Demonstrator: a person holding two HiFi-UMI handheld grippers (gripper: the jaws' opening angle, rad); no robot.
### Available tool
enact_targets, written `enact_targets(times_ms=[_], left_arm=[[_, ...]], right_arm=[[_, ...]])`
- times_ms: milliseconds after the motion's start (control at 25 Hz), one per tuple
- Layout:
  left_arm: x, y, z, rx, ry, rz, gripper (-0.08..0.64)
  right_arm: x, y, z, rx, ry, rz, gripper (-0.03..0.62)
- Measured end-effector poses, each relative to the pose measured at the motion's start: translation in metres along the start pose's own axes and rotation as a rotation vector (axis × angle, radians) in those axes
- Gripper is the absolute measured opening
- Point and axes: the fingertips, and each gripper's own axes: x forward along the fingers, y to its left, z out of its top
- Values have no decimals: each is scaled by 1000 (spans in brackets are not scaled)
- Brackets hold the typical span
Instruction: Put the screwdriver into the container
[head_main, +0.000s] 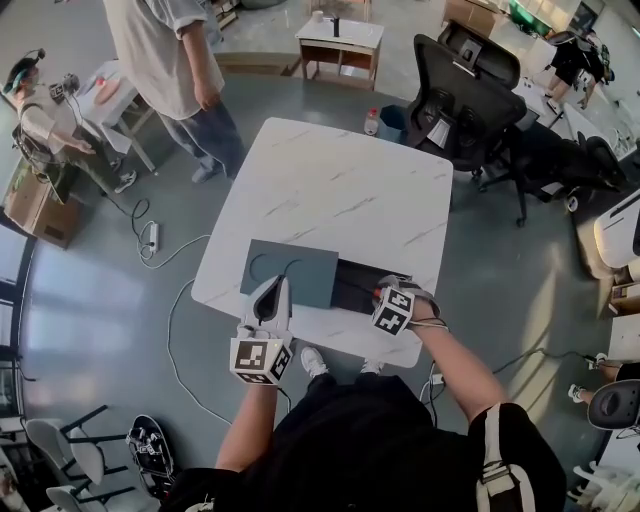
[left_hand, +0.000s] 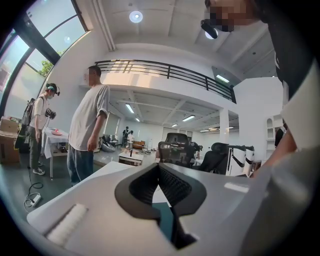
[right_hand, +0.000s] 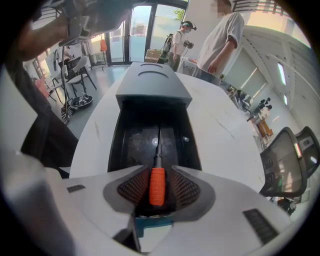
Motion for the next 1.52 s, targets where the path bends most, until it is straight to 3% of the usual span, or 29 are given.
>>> enact_targets(times_ms=[160,360,680,880,1000,1200,1520], left_arm=[[4,-4,2,6,-1,-13,9],[8,-15,8,18,-11,-37,9],[12,-43,29,66,-41,-96,9],[11,-63,53,82,-90,-133,9],[11,-71,68,97,-118,-141,9],[11,-78,82,122,-140,-140,9],[7,-80,84,147,-141,-126,9]], right_arm=[[-27,-7,10,28,-71,-55,150],[-82,-21,32,151,-255,-165,134],[-200,-55,68,451,-710,-382,28],[-277,-66,81,523,-1005,-527,9],[-315,-70,85,525,-1124,-598,9],[-341,-75,86,477,-1178,-646,8],[-338,-80,78,525,-1190,-619,8]])
